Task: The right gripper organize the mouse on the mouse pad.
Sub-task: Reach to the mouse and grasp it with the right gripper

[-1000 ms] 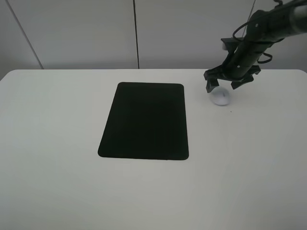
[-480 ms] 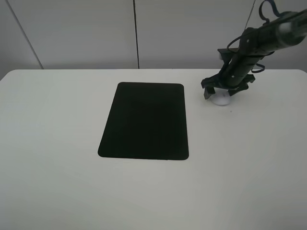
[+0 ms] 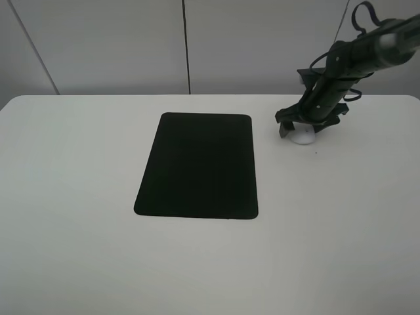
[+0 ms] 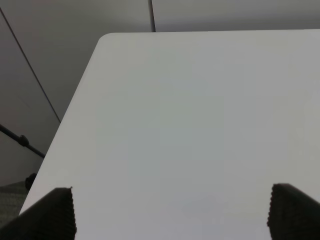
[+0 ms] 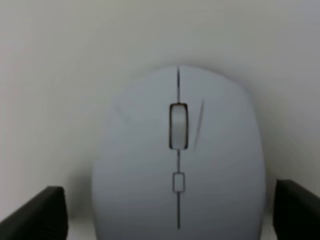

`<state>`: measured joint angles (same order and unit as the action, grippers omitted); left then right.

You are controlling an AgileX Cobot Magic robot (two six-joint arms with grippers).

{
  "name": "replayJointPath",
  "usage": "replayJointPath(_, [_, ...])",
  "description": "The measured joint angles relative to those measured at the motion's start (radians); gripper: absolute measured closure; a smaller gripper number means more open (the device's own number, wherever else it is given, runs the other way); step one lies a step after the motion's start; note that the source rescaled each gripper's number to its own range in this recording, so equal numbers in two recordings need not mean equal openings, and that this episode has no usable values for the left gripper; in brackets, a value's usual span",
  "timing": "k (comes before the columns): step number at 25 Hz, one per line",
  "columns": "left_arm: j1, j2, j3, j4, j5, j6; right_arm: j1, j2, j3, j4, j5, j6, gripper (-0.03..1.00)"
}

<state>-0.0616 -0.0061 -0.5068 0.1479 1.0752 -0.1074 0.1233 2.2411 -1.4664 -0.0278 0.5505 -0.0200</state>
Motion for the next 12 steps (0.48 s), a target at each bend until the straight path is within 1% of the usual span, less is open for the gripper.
replayJointPath(2, [0.0, 0.0, 0.0, 0.0, 0.0, 0.0, 0.0, 0.0, 0.0, -0.011, -0.004, 0.02, -0.01])
replayJointPath(10, [0.0, 0.0, 0.0, 0.0, 0.0, 0.0, 0.005, 0.015, -0.001, -0.022, -0.02, 0.026, 0.0])
replayJointPath(11, [0.0, 0.0, 0.0, 0.0, 0.0, 0.0, 0.008, 0.016, -0.001, -0.022, -0.024, 0.026, 0.01])
replayJointPath(12, [0.0, 0.0, 0.0, 0.0, 0.0, 0.0, 0.01, 0.016, -0.001, -0.022, -0.024, 0.026, 0.08])
